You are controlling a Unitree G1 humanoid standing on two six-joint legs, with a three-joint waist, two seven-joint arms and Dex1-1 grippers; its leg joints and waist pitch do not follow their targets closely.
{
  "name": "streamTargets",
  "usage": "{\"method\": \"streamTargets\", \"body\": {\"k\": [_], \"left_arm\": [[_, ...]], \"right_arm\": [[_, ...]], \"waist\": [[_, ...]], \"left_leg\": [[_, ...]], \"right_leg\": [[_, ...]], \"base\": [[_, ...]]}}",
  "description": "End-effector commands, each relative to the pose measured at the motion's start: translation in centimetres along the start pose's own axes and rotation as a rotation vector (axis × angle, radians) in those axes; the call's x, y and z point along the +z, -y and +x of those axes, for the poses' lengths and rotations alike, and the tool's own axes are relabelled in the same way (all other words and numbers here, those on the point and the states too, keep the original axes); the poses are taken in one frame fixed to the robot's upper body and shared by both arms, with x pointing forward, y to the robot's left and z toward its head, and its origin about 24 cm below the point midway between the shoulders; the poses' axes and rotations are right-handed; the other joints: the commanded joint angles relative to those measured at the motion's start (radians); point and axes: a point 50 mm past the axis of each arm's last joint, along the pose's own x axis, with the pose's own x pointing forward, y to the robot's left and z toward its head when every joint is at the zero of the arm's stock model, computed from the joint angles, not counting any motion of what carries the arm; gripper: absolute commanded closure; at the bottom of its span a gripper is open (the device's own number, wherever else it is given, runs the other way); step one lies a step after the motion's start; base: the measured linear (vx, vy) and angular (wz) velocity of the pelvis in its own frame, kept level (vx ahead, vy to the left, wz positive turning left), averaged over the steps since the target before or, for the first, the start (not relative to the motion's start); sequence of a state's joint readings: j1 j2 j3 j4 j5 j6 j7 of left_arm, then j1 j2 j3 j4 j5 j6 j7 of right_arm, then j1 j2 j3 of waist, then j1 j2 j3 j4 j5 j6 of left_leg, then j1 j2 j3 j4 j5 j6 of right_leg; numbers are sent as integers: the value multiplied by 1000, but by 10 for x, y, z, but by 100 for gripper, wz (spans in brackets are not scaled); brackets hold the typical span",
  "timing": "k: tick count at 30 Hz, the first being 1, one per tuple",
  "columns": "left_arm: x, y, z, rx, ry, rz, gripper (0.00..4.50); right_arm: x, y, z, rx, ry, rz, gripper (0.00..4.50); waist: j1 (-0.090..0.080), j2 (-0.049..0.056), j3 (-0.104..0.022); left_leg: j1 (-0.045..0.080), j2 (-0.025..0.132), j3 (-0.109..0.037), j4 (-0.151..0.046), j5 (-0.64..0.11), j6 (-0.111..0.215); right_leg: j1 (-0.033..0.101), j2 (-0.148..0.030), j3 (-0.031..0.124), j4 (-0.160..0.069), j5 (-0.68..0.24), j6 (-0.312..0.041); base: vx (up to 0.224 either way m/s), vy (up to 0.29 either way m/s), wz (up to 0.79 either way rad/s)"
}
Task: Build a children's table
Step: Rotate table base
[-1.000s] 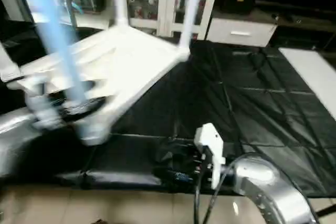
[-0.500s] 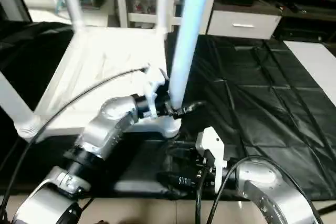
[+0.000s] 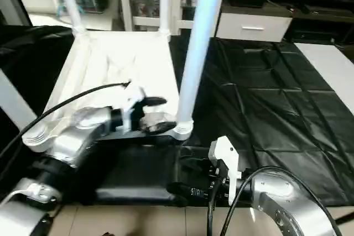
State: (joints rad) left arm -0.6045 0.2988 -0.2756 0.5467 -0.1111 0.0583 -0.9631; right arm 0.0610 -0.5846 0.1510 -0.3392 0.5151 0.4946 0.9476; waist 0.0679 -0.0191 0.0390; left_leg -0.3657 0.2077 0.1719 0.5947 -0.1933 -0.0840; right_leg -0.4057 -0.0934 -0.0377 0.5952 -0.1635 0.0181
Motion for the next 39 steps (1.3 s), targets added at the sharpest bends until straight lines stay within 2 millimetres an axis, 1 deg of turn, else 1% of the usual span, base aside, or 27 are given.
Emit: {"method": "streamTargets", "body": {"k": [1,3,5,8,9,11,12,14,15,16,18,20,22,24,27,28,30,31,33,34,35,37,38,39], "left_arm": [[-6,-2,0,-16,-84,47,7],[-12,-5,-1,6,-145,56,7],[-14,-6,-2,10,-161,49,7],[-20,-7,-1,-1,-210,25,7],[-20,-8,-1,12,-214,25,21],[-20,-11,1,52,-215,40,21],[-19,-13,2,66,-210,37,33],[-19,-15,5,80,-210,28,51],[-19,-13,6,63,-214,26,60],[-21,-11,6,26,-232,17,70],[-23,-8,6,-8,-252,6,89],[-24,-6,6,-33,-264,5,101],[-24,-5,7,-39,-262,-6,119],[-22,-4,10,-55,-240,-25,139],[-20,0,14,-79,-228,-44,157],[-19,1,16,-86,-222,-48,174],[-18,4,21,-93,-221,-57,179],[-18,4,22,-95,-222,-56,191],[-18,6,25,-100,-227,-54,209],[-18,7,27,-103,-230,-55,214],[-18,8,29,-105,-236,-57,218],[-20,9,31,-109,-253,-56,235],[-21,9,32,-110,-270,-56,251],[-22,9,33,-99,-283,-55,251]], "right_arm": [[4,5,-4,-15,-4,-30,106],[5,6,-4,-11,-13,-40,106],[6,6,-4,-10,-16,-43,106],[7,10,-6,-30,-26,-60,106],[7,11,-6,-35,-27,-64,106],[8,13,-7,-60,-22,-78,106],[9,17,-7,-97,-22,-91,106],[10,27,-10,-185,-23,-111,106],[10,31,-11,-224,-32,-118,106],[9,37,-14,-271,-43,-127,106],[9,42,-17,-307,-50,-134,106],[9,47,-20,-354,-60,-146,106],[10,48,-22,-359,-54,-147,106],[11,49,-24,-363,-44,-148,106],[11,51,-26,-380,-46,-154,106],[10,52,-27,-388,-48,-158,106],[10,55,-27,-412,-53,-163,106],[10,56,-27,-414,-54,-164,106],[10,58,-27,-426,-59,-168,106],[10,59,-27,-434,-62,-170,106],[10,60,-27,-449,-64,-173,106],[10,62,-28,-469,-64,-178,106],[11,64,-29,-484,-63,-183,106],[11,65,-29,-494,-57,-186,106]], "waist": [[0,-8,-54],[1,-9,-56],[3,-9,-58],[5,-7,-58],[5,-7,-58],[6,-9,-57],[7,-8,-55],[6,-11,-55],[6,-11,-53],[7,-10,-53],[5,-10,-53],[4,-7,-55],[4,-8,-56],[4,-9,-58],[6,-7,-59],[6,-8,-60],[8,-9,-59],[8,-8,-59],[10,-9,-57],[10,-7,-57],[9,-9,-57],[10,-8,-58],[9,-8,-58],[9,-6,-59]], "left_leg": [[6,16,2,-79,-236,29],[7,16,3,-77,-223,29],[5,16,3,-75,-204,29],[6,16,4,-74,-187,35],[6,16,5,-73,-187,37],[6,15,6,-73,-203,36],[5,15,5,-74,-212,31],[6,13,6,-75,-227,23],[7,13,5,-76,-243,16],[8,13,5,-76,-247,13],[6,13,4,-79,-251,7],[6,13,3,-78,-246,8],[6,13,4,-76,-237,13],[5,14,5,-74,-218,25],[7,15,6,-72,-193,39],[6,15,6,-71,-189,41],[7,14,8,-71,-188,46],[7,14,8,-71,-189,46],[8,14,8,-72,-212,43],[8,14,8,-72,-214,42],[7,14,7,-73,-215,39],[8,13,7,-72,-213,34],[8,13,7,-72,-211,34],[7,14,6,-72,-204,35]], "right_leg": [[41,-32,24,-66,-244,-160],[40,-31,24,-65,-221,-163],[43,-33,24,-60,-194,-172],[44,-33,24,-55,-147,-196],[45,-34,24,-55,-143,-202],[45,-35,24,-59,-173,-199],[44,-36,25,-62,-197,-193],[42,-36,24,-66,-238,-181],[41,-36,24,-70,-274,-172],[40,-37,24,-72,-288,-166],[40,-36,23,-73,-307,-158],[40,-36,24,-72,-285,-162],[42,-35,23,-68,-255,-171],[45,-34,23,-64,-212,-187],[45,-33,23,-59,-161,-211],[46,-33,23,-58,-152,-215],[47,-34,23,-58,-149,-224],[47,-34,23,-59,-153,-224],[46,-35,24,-64,-196,-212],[46,-35,24,-64,-201,-210],[47,-35,24,-66,-208,-204],[46,-34,23,-66,-208,-201],[46,-34,23,-65,-204,-202],[47,-34,23,-64,-187,-205]], "base": [[0,0,0],[0,0,0],[0,0,0],[0,0,0],[0,0,0],[0,0,0],[0,0,0],[0,0,0],[0,0,0],[0,0,0],[0,0,0],[0,0,0],[0,0,0],[0,0,0],[0,0,0],[0,0,0],[0,0,0],[0,0,0],[0,0,0],[0,0,0],[0,0,0],[0,0,0],[0,0,0],[0,0,0]]}}
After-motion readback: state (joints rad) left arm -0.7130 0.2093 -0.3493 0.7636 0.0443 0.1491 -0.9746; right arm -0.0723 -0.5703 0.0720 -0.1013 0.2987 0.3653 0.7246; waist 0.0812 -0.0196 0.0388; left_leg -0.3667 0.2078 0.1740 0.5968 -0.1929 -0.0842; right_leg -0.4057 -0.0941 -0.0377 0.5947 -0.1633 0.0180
